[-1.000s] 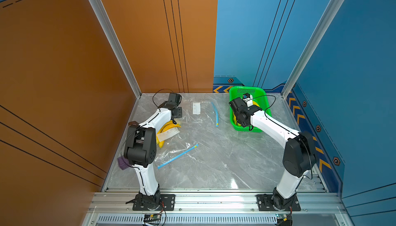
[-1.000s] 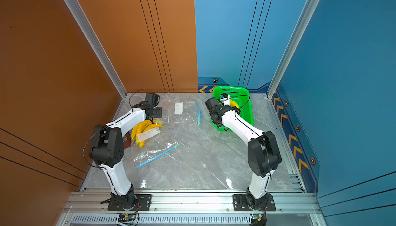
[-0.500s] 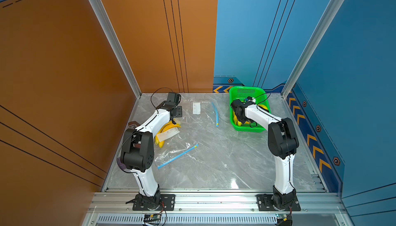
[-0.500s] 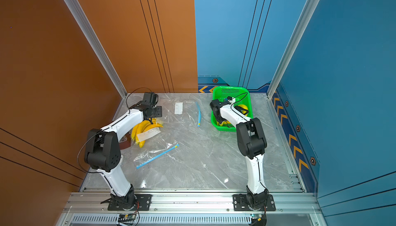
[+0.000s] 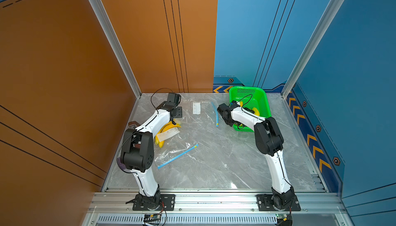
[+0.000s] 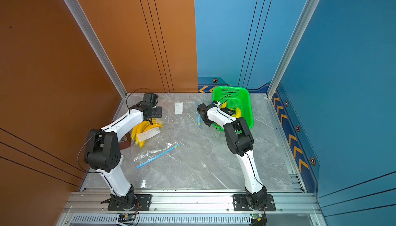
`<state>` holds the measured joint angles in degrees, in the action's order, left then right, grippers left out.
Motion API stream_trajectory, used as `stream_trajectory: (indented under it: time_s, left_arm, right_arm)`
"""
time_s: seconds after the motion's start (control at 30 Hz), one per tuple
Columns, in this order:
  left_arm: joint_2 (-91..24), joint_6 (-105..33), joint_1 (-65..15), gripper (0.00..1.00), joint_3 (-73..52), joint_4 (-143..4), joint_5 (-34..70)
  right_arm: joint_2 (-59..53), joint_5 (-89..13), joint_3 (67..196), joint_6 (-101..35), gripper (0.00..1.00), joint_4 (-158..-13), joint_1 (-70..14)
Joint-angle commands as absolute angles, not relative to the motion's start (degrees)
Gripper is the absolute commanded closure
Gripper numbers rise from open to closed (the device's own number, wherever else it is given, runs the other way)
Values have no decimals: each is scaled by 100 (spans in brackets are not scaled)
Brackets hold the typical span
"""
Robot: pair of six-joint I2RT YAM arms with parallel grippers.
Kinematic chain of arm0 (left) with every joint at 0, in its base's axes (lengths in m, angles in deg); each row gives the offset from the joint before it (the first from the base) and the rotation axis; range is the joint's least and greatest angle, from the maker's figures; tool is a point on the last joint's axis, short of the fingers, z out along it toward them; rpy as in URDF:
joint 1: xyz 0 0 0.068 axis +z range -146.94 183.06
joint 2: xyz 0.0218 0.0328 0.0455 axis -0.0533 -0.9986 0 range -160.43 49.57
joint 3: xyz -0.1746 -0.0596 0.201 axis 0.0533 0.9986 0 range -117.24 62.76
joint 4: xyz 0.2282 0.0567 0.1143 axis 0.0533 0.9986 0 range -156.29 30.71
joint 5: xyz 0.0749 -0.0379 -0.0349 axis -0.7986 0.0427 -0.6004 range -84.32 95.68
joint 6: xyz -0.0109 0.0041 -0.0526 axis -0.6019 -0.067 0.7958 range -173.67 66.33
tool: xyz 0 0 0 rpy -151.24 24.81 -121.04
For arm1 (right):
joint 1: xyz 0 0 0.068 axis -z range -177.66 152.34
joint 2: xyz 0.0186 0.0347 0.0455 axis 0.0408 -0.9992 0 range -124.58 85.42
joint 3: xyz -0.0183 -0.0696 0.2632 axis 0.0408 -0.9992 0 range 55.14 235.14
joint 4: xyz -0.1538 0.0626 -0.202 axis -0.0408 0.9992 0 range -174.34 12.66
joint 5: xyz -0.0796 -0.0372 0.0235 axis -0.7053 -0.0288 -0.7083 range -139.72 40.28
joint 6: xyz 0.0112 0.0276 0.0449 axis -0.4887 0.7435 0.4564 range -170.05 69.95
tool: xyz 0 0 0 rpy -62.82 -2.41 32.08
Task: Open the zip-top bag and take out the banana
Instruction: Place the banana in the basket.
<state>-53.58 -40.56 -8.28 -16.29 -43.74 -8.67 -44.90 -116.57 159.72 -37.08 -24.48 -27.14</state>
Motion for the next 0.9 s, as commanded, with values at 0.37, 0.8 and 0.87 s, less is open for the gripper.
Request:
stream_trajectory:
  time_s: [0.37,0.8,0.87]
  left_arm:
    - [-5242,-4127,-896,35,-1538,-4326,-860]
    - [-4557,-3980,-1247,2,-1534,-4299,-1112]
    - [-4264,-3842,-1304,2,-1450,-4301,-1151]
  right_arm:
    - [-2510,-9100,14867,-2996,46,-3501,-2057]
    - [-147,-7055,12590,-2637,41,-5467,-2079]
    - [116,-6818,12331,-2641,40,-5702,-2245]
